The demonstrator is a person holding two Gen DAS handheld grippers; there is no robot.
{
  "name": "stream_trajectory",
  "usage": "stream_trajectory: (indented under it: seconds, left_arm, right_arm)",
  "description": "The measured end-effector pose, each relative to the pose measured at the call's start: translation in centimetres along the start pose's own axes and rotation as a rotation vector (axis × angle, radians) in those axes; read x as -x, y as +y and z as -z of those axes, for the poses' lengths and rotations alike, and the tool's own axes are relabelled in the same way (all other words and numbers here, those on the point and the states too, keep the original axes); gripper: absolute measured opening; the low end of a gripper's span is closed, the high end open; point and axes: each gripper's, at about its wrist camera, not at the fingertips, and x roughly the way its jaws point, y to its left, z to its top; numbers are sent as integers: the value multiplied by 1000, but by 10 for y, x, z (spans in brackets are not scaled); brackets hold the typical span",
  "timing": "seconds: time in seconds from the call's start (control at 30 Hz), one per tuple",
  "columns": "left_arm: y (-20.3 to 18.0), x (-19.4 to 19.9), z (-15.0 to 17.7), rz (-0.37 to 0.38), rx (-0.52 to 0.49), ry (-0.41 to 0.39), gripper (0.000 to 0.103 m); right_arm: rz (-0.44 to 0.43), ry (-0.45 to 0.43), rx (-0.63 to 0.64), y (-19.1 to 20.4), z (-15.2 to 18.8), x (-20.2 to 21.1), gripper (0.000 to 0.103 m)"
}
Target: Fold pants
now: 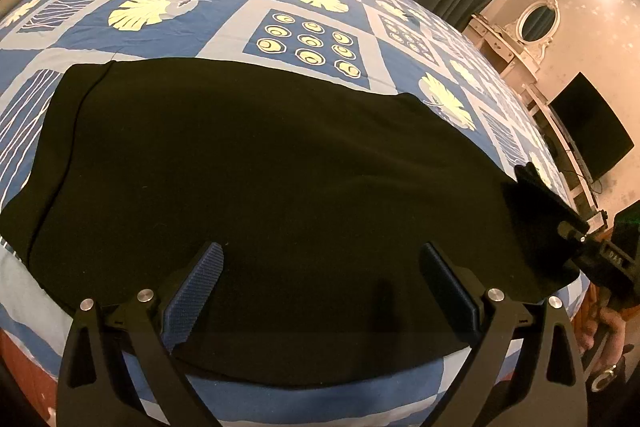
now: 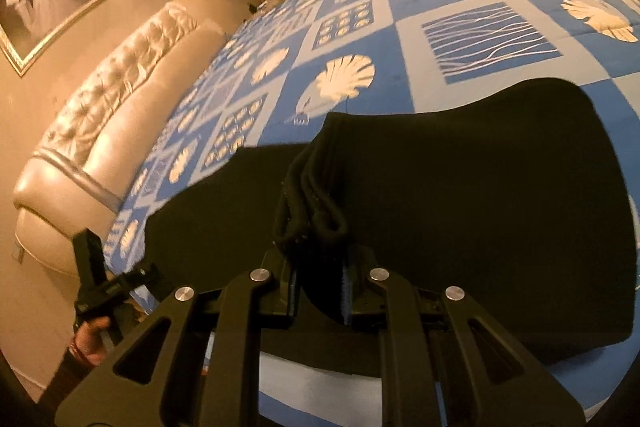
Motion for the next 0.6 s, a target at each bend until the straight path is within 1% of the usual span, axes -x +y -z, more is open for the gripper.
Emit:
stream_trajectory:
  seconds: [0.27, 0.6]
  left_arm:
    - [1, 0, 0, -1, -2, -1, 97]
    - [-1, 0, -1, -13, -14, -1, 97]
  right_arm:
    - [68, 53, 87, 17, 13, -22, 15]
    - [137, 83, 148, 26, 19, -35, 16]
